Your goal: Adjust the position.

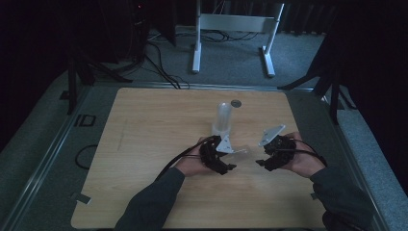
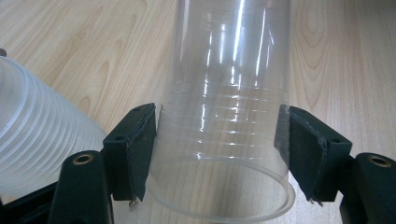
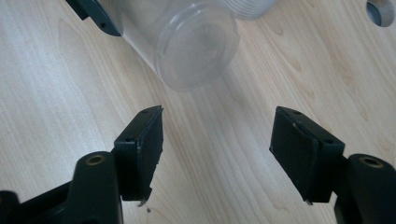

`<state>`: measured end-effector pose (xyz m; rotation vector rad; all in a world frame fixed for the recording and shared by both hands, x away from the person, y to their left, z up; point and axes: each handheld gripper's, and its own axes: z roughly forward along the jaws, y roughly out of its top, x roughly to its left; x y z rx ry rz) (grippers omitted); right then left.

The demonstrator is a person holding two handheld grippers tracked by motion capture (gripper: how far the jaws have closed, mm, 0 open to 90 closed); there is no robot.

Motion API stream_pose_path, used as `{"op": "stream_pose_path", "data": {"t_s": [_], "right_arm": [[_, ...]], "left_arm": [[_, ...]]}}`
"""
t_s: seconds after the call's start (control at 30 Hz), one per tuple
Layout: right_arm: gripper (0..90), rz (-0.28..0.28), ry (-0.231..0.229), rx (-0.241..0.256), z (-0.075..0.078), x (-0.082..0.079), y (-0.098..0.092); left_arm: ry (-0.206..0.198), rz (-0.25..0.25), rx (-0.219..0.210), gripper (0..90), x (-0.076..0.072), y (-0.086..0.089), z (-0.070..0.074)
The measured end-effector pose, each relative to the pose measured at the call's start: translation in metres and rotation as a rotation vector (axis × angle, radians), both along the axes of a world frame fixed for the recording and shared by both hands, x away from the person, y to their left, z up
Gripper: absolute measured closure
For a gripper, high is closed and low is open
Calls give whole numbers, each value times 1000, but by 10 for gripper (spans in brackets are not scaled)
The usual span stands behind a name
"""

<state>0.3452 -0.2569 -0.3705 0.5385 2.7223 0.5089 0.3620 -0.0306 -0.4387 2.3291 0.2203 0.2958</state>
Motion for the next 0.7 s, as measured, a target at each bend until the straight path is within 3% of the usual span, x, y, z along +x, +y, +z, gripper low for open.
{"op": "stream_pose_path", "data": {"t_s": [0.7], "right_arm": [[320,66,45,-64,-3,1,13]], "left_arm": [[-24,-41,52,305,-6,-7,-6]]}}
